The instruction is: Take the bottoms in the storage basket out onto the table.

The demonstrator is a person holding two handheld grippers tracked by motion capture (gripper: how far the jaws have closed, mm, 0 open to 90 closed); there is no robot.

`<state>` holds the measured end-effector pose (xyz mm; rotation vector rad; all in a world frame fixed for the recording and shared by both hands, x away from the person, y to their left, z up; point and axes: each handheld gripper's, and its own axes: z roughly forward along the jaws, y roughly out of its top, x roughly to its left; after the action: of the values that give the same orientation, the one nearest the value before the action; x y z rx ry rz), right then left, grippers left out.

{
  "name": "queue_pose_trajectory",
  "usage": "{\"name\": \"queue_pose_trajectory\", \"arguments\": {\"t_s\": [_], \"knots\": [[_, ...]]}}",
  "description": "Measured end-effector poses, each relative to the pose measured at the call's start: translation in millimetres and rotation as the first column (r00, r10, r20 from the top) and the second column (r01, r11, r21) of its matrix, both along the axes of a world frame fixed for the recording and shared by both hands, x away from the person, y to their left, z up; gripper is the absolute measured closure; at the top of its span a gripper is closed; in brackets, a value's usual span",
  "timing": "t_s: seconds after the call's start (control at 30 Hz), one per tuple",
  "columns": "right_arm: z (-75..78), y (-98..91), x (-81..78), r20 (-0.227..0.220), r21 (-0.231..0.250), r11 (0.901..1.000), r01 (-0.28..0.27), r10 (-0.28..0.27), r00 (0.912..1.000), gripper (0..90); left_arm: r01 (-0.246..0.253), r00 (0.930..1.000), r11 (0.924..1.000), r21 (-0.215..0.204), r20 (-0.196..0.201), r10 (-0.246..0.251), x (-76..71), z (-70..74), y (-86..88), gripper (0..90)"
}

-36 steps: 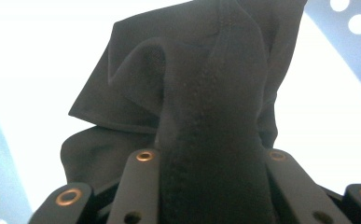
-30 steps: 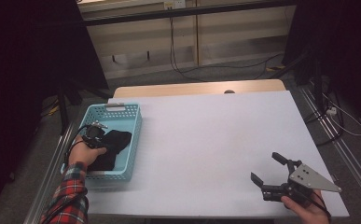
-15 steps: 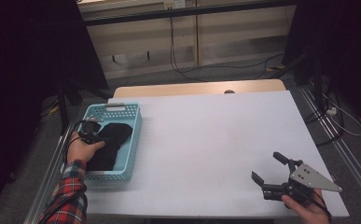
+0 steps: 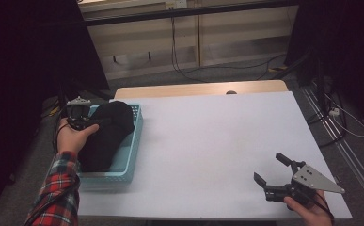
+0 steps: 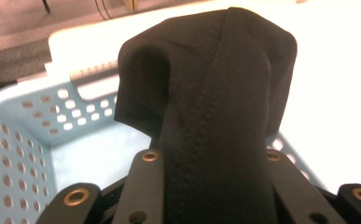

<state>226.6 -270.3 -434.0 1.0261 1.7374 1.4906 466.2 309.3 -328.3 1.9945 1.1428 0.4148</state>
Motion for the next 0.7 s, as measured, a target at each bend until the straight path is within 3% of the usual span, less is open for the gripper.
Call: {"name": "queue_pose_trajectory", "arguments": {"t_s": [0.23, 0.5, 0.63, 0.7], "knots": [[-0.1, 0.0, 0.1, -0.001, 0.001, 1.0, -0.001, 0.001, 1.0, 2.0, 0.006, 0.9988, 0.9996, -0.029, 0.049, -0.005, 0.6, 26.0, -5.9, 74.2], [-0.1, 0.1, 0.1, 0.0, 0.002, 1.0, -0.002, 0.002, 1.0, 2.0, 0.02, 0.995, 0.9956, -0.092, 0.099, -0.011, 1.1, 50.3, -16.6, 74.5], [-0.3, -0.1, 0.2, -0.001, 0.001, 1.0, -0.001, 0.001, 1.0, 2.0, 0.027, 0.9938, 0.9948, -0.098, 0.11, -0.016, 1.6, 59.8, -18.9, 74.5], [-0.3, 0.0, 0.3, -0.001, 0.001, 1.0, -0.002, 0.002, 1.0, 2.0, 0.033, 0.9929, 0.994, -0.104, 0.117, -0.02, 2.6, 71.1, -22.2, 74.5]]}}
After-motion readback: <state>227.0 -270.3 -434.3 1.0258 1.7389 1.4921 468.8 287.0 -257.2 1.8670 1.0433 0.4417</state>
